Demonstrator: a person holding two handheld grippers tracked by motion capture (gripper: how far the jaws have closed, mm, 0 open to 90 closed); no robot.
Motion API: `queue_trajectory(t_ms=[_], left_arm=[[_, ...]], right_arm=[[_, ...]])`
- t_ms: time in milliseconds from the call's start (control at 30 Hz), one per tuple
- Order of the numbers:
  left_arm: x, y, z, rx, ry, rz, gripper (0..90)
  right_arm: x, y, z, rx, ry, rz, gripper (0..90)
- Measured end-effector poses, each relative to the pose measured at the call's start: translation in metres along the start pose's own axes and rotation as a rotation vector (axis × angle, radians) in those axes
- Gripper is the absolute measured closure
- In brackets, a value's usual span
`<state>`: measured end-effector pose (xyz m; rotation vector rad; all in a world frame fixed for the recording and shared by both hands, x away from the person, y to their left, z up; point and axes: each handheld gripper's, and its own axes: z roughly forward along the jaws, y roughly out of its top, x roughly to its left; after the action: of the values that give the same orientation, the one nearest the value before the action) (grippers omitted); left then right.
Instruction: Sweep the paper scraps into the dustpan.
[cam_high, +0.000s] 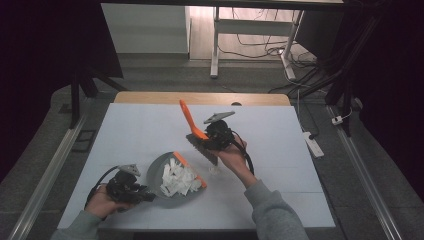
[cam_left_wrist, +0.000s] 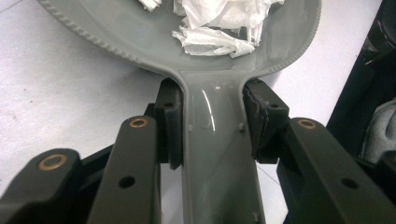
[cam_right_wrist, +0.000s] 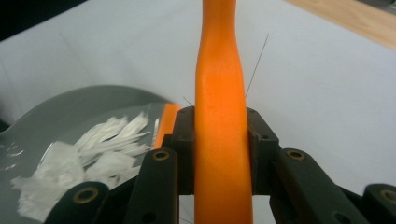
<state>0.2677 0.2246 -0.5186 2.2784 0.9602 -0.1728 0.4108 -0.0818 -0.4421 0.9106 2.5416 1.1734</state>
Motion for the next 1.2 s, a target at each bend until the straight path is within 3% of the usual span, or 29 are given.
queue_trajectory(t_ms=[167,367,633,733,967,1200], left_arm=[[-0.001,0.0,0.0,0.002,-0.005,0.006,61.1],[-0.002,0.0,0.001,0.006,-0.006,0.011,61.1],[-0.004,0.002,0.004,0.007,-0.006,0.011,61.1],[-0.005,0.002,0.005,0.008,-0.006,0.012,61.1],[-0.007,0.004,0.007,0.009,-0.009,0.014,61.1],[-0.006,0.004,0.007,0.01,-0.01,0.016,61.1]], right_arm=[[-0.022,-0.004,-0.014,-0.021,-0.035,0.054,70.4],[-0.034,-0.023,-0.02,0.079,-0.096,0.062,70.4],[-0.036,-0.04,-0.01,0.132,-0.098,0.077,70.4],[-0.028,-0.04,-0.002,0.15,-0.084,0.071,70.4],[0.01,-0.03,0.023,0.179,-0.036,0.002,70.4],[0.045,-0.019,0.042,0.156,0.053,-0.033,70.4]])
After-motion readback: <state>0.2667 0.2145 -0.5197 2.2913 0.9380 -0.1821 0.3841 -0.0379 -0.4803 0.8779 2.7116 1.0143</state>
